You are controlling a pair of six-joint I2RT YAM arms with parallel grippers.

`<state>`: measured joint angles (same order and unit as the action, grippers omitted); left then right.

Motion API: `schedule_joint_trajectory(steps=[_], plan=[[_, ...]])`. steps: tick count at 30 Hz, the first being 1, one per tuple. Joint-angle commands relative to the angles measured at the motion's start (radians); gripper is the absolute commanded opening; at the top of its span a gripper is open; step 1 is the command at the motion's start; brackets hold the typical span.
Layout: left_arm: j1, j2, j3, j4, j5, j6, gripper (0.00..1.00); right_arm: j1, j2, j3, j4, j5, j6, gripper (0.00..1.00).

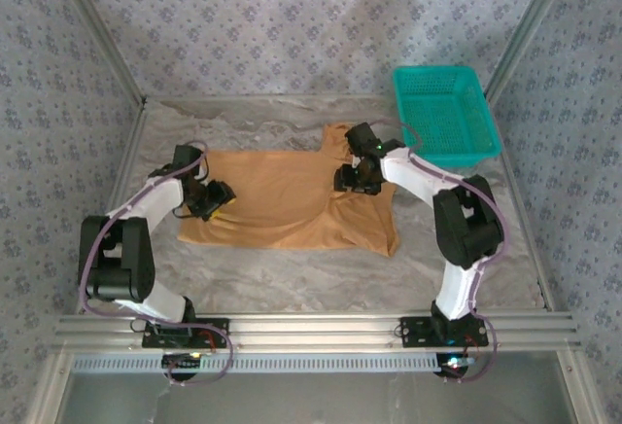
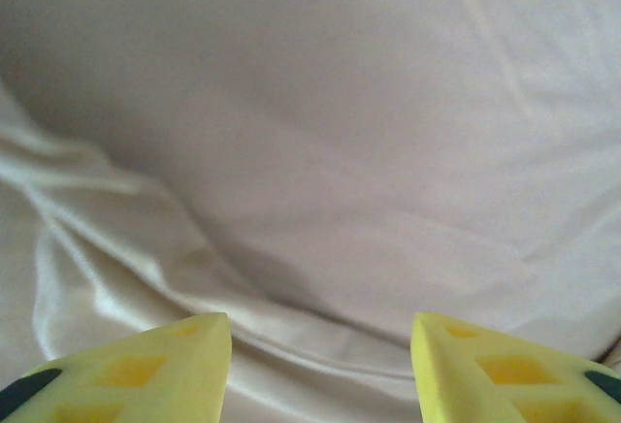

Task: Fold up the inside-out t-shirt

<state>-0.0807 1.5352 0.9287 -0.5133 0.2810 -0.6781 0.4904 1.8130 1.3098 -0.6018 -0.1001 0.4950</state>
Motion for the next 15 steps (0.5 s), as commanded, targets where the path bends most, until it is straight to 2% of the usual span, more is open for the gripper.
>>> schedule_joint_trajectory(steps=[1,8,15], plan=[[-0.004,0.080,0.036,0.073,0.020,0.016,0.51,0.041,-0.053,-0.096,0.048,-0.047,0.043,0.61],[0.042,0.216,-0.032,0.152,0.003,0.029,0.49,0.065,-0.054,-0.274,0.082,-0.076,0.066,0.61],[0.049,0.137,-0.170,0.150,0.010,-0.001,0.49,0.096,-0.092,-0.389,0.027,-0.077,0.051,0.61]])
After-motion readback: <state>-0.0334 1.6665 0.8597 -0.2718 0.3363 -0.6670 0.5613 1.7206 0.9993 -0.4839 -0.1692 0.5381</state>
